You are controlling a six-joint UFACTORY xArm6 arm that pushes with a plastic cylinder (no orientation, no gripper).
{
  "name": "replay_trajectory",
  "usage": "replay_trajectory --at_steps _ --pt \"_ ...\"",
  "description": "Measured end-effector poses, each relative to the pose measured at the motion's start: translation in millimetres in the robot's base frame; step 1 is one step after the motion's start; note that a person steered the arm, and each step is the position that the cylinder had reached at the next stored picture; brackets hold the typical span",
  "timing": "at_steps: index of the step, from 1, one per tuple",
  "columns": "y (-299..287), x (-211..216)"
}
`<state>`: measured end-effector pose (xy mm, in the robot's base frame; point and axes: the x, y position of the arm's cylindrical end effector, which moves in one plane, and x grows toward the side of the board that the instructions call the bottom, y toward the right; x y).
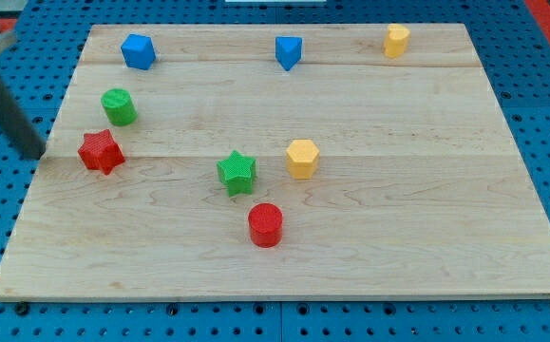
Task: Move green circle towards center right
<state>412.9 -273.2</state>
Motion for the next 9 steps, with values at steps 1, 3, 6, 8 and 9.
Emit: replay_trajectory --at_steps 1,3,6,8,9 --pt "55.3 -33.4" --pt "22.4 -61.3" --pt "201.2 -46.0" --pt "311.3 -41.3" --pt "345.2 -38.0"
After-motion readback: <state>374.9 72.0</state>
